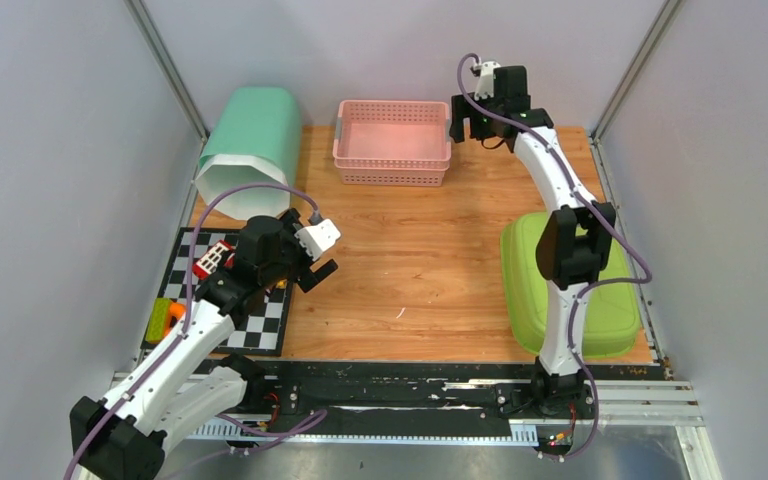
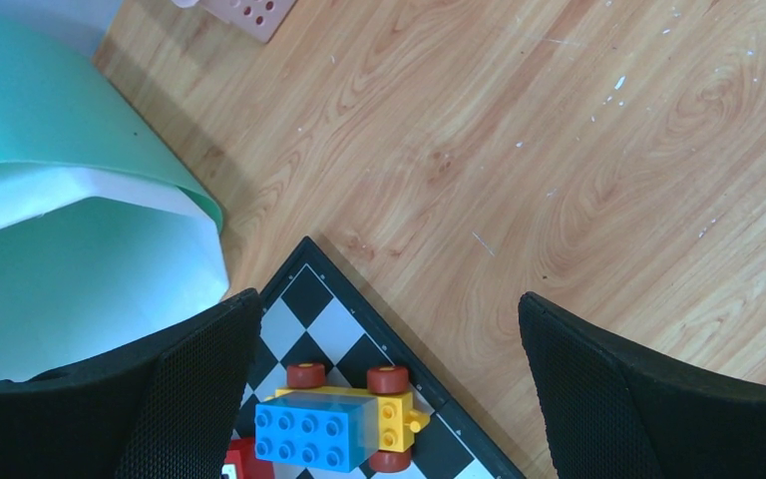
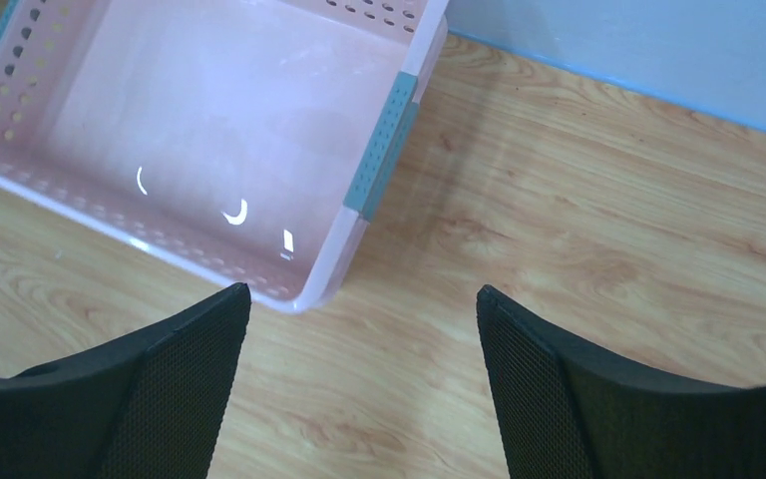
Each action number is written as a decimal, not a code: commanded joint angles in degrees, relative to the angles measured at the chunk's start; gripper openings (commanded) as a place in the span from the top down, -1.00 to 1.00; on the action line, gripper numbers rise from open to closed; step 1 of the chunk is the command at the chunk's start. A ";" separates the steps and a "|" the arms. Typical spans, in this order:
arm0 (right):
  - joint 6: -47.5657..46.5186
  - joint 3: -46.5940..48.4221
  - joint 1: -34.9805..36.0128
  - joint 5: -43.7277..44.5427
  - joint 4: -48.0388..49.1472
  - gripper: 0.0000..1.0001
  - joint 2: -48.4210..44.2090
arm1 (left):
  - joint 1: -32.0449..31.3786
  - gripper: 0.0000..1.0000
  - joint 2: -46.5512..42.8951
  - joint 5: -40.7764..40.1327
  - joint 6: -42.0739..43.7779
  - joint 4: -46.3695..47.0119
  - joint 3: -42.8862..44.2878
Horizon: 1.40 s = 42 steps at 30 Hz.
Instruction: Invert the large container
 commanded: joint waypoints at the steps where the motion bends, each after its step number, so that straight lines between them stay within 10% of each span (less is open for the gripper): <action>1: 6.60 6.64 0.82 -1.19 0.51 -0.70 5.39 | -0.32 -1.00 1.21 -0.79 0.63 1.29 -0.88; 29: 11.87 13.64 2.75 -2.65 5.78 -0.44 19.79 | -0.32 -1.00 3.81 -1.75 1.35 1.19 -0.79; 42: 14.02 13.77 3.44 -4.65 5.70 0.03 20.06 | -0.34 -1.00 3.71 -1.54 1.46 1.29 -0.94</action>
